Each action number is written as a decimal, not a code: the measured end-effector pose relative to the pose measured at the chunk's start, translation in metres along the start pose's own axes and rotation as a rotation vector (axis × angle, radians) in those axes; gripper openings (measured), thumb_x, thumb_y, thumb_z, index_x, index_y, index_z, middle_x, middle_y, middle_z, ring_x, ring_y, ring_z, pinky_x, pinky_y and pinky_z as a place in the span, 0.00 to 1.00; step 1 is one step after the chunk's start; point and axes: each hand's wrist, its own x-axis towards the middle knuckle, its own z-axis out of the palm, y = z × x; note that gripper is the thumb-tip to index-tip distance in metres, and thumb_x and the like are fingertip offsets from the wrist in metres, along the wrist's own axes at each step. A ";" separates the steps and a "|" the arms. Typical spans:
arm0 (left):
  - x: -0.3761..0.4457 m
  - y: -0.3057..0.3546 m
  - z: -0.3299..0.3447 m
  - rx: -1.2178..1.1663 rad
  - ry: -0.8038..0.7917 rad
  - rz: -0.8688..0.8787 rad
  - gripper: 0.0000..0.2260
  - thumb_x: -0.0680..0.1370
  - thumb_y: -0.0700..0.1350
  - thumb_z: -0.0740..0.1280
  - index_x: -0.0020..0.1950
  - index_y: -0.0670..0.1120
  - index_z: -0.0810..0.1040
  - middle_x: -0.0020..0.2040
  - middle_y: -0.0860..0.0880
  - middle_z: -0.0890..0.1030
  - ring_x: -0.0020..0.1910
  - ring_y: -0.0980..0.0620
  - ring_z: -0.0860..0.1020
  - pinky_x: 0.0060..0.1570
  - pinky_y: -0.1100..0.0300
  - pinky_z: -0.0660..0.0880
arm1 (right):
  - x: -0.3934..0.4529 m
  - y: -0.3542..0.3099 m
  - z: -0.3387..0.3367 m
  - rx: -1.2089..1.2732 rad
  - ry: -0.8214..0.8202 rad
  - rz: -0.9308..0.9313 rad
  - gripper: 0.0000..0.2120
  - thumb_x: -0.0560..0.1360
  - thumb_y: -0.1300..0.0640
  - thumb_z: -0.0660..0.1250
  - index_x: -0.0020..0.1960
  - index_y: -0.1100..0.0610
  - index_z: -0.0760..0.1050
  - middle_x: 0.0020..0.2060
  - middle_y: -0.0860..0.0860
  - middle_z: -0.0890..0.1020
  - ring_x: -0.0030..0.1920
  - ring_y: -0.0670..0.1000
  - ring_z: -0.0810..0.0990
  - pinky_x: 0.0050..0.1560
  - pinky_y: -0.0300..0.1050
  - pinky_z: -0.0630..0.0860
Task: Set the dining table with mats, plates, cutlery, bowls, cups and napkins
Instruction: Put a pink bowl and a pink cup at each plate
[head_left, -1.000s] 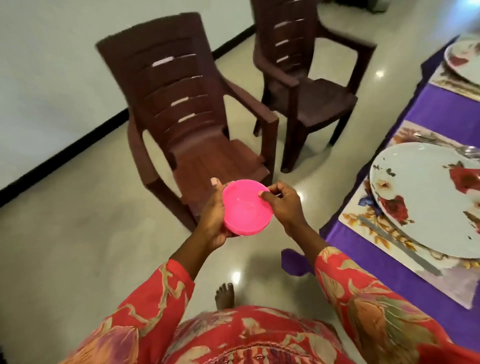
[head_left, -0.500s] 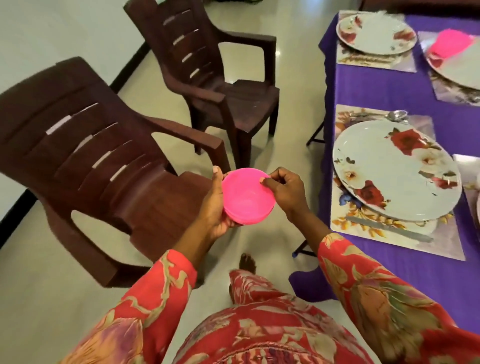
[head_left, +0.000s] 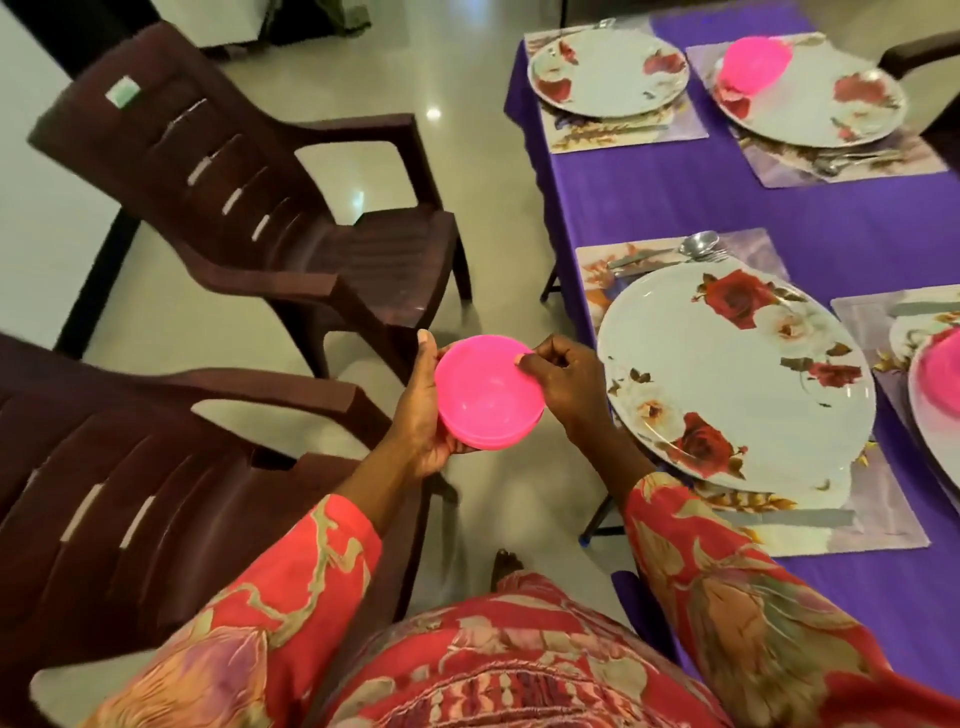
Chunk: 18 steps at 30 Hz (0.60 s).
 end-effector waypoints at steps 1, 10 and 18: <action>0.011 0.005 0.008 0.008 -0.011 -0.006 0.27 0.76 0.68 0.49 0.59 0.52 0.76 0.55 0.43 0.81 0.53 0.36 0.80 0.45 0.39 0.78 | 0.009 0.000 -0.005 -0.005 0.029 -0.004 0.07 0.73 0.62 0.70 0.38 0.60 0.74 0.30 0.49 0.75 0.33 0.45 0.73 0.34 0.35 0.70; 0.083 0.026 0.073 0.137 -0.185 -0.153 0.30 0.75 0.70 0.50 0.63 0.52 0.75 0.60 0.43 0.79 0.54 0.38 0.79 0.44 0.41 0.79 | 0.049 0.004 -0.061 -0.145 0.301 0.023 0.06 0.72 0.61 0.70 0.42 0.65 0.80 0.33 0.52 0.79 0.35 0.49 0.74 0.34 0.34 0.68; 0.137 0.029 0.147 0.282 -0.405 -0.262 0.27 0.76 0.68 0.49 0.59 0.53 0.76 0.57 0.45 0.80 0.55 0.40 0.77 0.49 0.40 0.76 | 0.072 0.013 -0.113 -0.132 0.564 0.169 0.08 0.72 0.57 0.71 0.40 0.62 0.80 0.33 0.50 0.79 0.37 0.48 0.75 0.41 0.42 0.70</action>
